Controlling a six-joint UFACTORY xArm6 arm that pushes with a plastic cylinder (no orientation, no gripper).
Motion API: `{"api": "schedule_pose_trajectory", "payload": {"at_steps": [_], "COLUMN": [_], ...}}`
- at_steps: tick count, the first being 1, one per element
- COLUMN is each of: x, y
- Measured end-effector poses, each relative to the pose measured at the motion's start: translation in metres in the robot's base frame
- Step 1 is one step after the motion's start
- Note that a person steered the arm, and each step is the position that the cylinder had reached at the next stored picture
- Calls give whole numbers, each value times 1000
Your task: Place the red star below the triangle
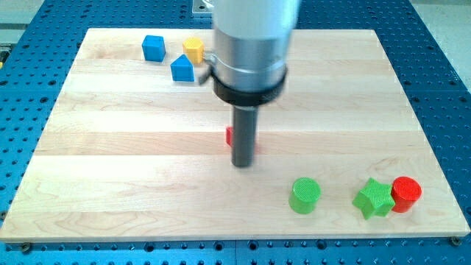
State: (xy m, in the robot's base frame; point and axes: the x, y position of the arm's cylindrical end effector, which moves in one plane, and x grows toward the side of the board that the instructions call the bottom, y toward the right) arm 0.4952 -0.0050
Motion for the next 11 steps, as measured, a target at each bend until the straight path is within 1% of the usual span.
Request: {"api": "schedule_pose_trajectory", "payload": {"at_steps": [1,2,3,4,5,6,7,8,9,10,11], "x": [-27,-27,-42,-71,-73,-51,-49,-70,-42,-44,-73], "y": [-33,39,85,19,-30,-9,-76,-80,-89,-121,-122]}}
